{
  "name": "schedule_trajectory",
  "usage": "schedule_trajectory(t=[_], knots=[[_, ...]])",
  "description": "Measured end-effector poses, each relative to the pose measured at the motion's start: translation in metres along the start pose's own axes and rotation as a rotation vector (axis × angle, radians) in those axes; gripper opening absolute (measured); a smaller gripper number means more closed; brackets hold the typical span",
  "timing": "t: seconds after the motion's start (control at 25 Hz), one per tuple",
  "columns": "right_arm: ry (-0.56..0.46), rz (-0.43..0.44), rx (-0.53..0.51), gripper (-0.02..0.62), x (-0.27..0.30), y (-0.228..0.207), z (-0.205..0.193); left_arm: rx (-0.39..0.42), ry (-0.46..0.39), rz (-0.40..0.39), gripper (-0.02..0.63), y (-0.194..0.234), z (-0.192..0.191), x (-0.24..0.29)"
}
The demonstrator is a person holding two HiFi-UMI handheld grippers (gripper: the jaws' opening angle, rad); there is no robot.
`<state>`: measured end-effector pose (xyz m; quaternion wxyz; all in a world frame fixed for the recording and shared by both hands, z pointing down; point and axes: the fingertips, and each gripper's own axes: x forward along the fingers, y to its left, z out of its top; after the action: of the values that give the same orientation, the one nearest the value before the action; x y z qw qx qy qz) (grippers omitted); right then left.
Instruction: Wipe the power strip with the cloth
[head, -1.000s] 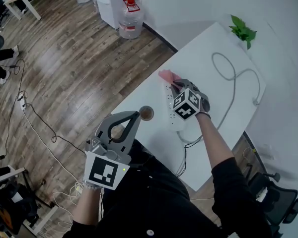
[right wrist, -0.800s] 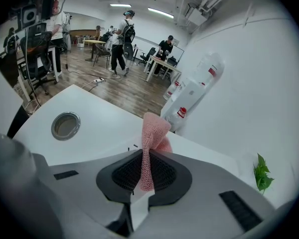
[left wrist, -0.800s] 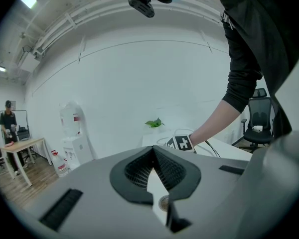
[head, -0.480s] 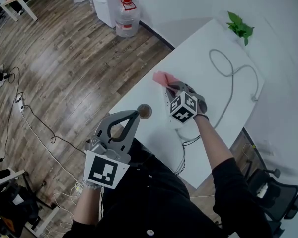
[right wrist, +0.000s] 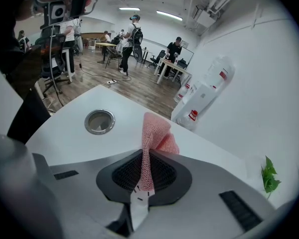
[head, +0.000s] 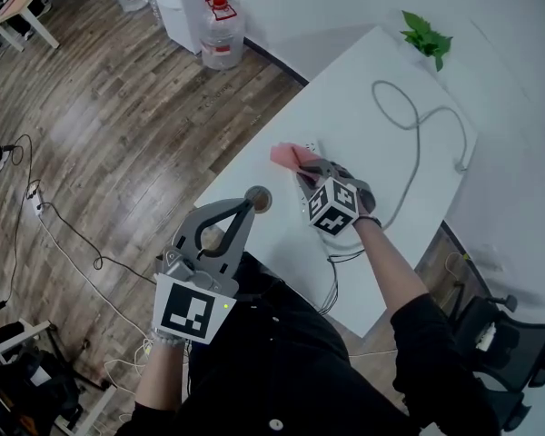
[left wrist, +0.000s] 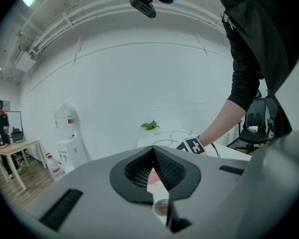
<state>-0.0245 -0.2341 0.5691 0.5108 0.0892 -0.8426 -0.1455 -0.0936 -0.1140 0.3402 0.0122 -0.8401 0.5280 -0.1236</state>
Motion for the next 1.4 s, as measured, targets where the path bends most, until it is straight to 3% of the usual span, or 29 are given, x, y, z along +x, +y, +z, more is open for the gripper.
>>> schedule_trajectory(t=[0.88, 1.4], knots=[[-0.036, 0.052, 0.025, 0.049, -0.051, 0.091, -0.031, 0.033, -0.027, -0.094, 0.014, -0.036, 0.017, 0.019], [-0.032, 0.048, 0.120, 0.049, -0.070, 0.125, -0.051, 0.048, -0.024, -0.133, 0.014, -0.049, 0.021, 0.025]])
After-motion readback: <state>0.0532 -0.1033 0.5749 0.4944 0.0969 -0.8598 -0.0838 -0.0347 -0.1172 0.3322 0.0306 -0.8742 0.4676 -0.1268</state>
